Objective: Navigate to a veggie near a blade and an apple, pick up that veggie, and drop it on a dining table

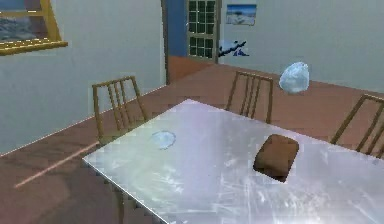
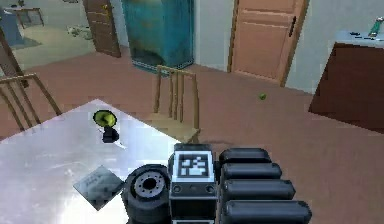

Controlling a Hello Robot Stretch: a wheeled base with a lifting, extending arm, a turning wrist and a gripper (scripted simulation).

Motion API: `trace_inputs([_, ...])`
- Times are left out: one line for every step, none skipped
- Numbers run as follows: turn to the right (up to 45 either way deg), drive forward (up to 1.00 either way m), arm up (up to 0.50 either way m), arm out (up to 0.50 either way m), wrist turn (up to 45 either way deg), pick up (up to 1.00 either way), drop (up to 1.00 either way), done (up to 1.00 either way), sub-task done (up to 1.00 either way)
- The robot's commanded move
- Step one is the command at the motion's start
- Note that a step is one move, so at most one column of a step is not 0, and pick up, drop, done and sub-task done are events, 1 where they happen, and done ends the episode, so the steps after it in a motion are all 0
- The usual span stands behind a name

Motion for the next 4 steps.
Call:
trace_inputs([-45.0,0.00,0.00,0.00,0.0,0.00,0.00,0.00,0.00])
trace_inputs([-27.0,0.00,0.00,0.00,0.0,0.00,0.00,0.00,0.00])
trace_inputs([0.0,0.00,0.00,0.48,0.0,0.00,0.00,0.00,0.00])
trace_inputs([0.0,0.00,0.00,0.00,45.0,0.00,0.00,0.00,0.00])
